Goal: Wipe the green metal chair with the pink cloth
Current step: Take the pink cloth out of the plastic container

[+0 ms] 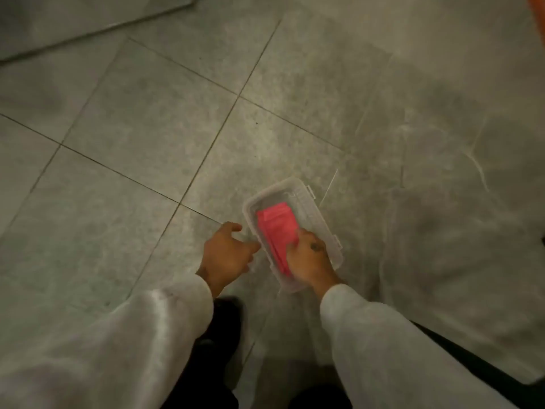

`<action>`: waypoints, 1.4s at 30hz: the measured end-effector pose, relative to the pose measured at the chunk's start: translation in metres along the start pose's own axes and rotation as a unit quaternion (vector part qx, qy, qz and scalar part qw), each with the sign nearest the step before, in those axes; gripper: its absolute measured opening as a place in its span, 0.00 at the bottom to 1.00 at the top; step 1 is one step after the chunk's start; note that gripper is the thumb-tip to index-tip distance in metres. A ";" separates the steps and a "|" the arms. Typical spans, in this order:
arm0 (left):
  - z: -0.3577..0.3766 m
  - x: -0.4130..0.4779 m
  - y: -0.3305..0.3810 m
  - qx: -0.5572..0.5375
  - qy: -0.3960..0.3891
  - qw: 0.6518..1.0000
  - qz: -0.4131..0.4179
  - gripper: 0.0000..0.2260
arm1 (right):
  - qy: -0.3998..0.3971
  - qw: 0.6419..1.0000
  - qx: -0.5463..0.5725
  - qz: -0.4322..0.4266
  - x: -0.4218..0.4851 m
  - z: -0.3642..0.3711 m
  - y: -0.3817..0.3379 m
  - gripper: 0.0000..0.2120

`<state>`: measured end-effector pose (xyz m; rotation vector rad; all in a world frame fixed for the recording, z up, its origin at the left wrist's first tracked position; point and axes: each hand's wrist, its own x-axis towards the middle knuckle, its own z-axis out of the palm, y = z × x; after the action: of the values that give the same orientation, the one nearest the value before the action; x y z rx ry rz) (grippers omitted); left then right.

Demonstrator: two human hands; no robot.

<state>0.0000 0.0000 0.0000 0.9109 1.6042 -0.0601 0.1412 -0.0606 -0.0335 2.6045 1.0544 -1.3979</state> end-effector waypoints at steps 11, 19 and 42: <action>0.014 0.029 0.000 -0.047 -0.004 0.998 0.043 0.16 | 0.040 0.999 -0.023 0.017 0.037 0.028 0.011 0.19; 0.016 0.028 0.014 -0.012 0.018 0.996 0.083 0.19 | 0.021 0.996 0.088 0.017 0.038 0.023 0.009 0.09; -0.011 -0.110 0.123 -0.044 -0.166 0.982 0.078 0.18 | 0.047 0.861 0.501 -0.066 -0.111 -0.126 -0.026 0.09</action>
<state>0.0581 0.0340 0.1508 0.9024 1.2138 -0.0297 0.1781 -0.0646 0.1328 3.2967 0.5576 -2.3676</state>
